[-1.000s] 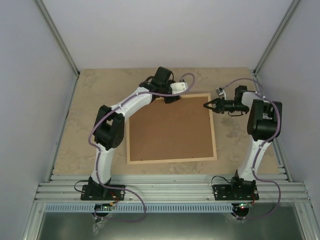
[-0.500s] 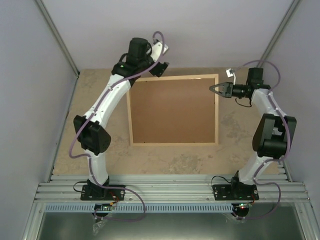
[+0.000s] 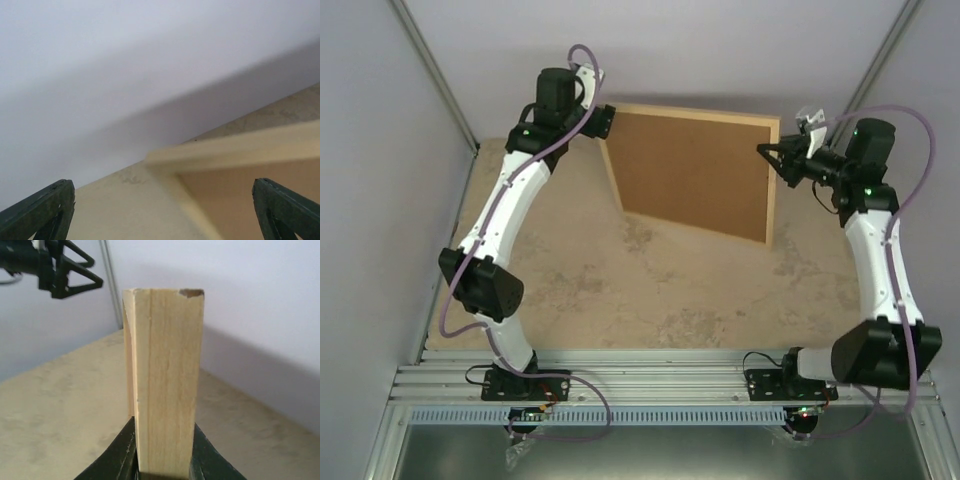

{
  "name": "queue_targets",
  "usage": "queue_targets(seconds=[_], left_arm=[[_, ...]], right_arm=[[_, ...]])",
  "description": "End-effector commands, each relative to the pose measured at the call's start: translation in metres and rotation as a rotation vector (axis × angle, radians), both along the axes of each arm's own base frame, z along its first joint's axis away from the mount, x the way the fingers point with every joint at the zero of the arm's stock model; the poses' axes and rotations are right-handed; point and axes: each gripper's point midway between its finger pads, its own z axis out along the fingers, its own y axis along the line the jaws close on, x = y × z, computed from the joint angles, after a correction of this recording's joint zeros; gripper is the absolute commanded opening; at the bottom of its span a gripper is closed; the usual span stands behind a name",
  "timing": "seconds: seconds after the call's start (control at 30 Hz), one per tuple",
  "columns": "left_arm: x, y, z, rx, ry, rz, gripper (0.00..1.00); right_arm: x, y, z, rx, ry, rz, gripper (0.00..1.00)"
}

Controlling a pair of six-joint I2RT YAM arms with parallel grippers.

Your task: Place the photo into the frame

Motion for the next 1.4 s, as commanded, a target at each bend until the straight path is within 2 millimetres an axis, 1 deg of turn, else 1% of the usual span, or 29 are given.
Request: queue_targets(seconds=[0.0,0.07,0.1,0.2,0.23,0.3,0.4,0.43,0.5,0.63,0.67,0.7,0.77,0.8,0.83,0.87,0.93,1.0,1.13,1.17,1.27,1.37], left_arm=[[-0.024,0.034,0.040,-0.038,-0.075,0.118,0.99],[-0.035,0.043,0.044,-0.036,-0.083,0.138,0.99],[-0.042,0.048,0.044,-0.032,-0.083,0.146,0.99],[-0.060,0.068,0.039,-0.037,-0.074,0.188,0.99],[-0.067,0.076,0.039,-0.049,-0.069,0.198,0.99],[-0.082,0.088,0.036,-0.061,-0.062,0.207,0.99],[-0.101,0.105,0.034,-0.076,-0.056,0.226,0.99],[-0.106,0.114,0.030,-0.082,-0.045,0.241,0.99],[-0.118,0.122,0.027,-0.107,-0.035,0.247,0.99],[-0.139,0.123,0.009,-0.102,-0.001,0.224,0.99],[-0.143,0.124,0.004,-0.097,0.006,0.224,0.99],[-0.147,0.125,-0.001,-0.090,0.015,0.226,0.99],[-0.151,0.126,-0.011,-0.084,0.032,0.226,0.99],[-0.153,0.127,-0.016,-0.081,0.040,0.226,0.99],[-0.155,0.127,-0.019,-0.080,0.045,0.225,0.99],[-0.156,0.127,-0.023,-0.079,0.051,0.223,0.99],[-0.159,0.127,-0.030,-0.080,0.063,0.221,0.99],[-0.161,0.125,-0.035,-0.080,0.073,0.210,0.99],[-0.165,0.121,-0.046,-0.083,0.103,0.184,0.99],[-0.166,0.120,-0.047,-0.086,0.106,0.177,0.99],[-0.167,0.118,-0.053,-0.088,0.121,0.165,0.99],[-0.164,0.116,-0.059,-0.082,0.137,0.158,0.99]], right_arm=[[-0.005,-0.001,0.032,-0.220,-0.323,-0.145,0.01],[-0.017,0.009,0.038,-0.300,-0.413,-0.180,0.01],[-0.028,0.020,0.044,-0.342,-0.471,-0.183,0.01],[-0.051,0.046,0.041,-0.461,-0.583,-0.182,0.00],[-0.060,0.056,0.037,-0.492,-0.605,-0.167,0.01],[-0.074,0.069,0.027,-0.563,-0.649,-0.150,0.01],[-0.095,0.088,-0.010,-0.689,-0.695,-0.080,0.01],[-0.104,0.096,-0.024,-0.714,-0.708,-0.042,0.01],[-0.119,0.103,-0.056,-0.769,-0.732,0.026,0.01],[-0.148,0.113,-0.110,-0.859,-0.805,0.144,0.01],[-0.154,0.116,-0.122,-0.876,-0.815,0.171,0.02],[-0.156,0.119,-0.132,-0.893,-0.823,0.188,0.05],[-0.163,0.130,-0.150,-0.908,-0.834,0.236,0.08],[-0.164,0.133,-0.159,-0.927,-0.836,0.250,0.11],[-0.167,0.137,-0.168,-0.937,-0.838,0.276,0.18],[-0.170,0.142,-0.176,-0.945,-0.841,0.304,0.23],[-0.174,0.151,-0.190,-0.949,-0.832,0.352,0.28],[-0.181,0.157,-0.203,-0.949,-0.807,0.418,0.39],[-0.198,0.158,-0.243,-0.973,-0.699,0.573,0.59],[-0.201,0.158,-0.248,-0.974,-0.679,0.595,0.63],[-0.210,0.158,-0.255,-0.968,-0.647,0.652,0.81],[-0.224,0.152,-0.263,-0.987,-0.612,0.744,0.93]])
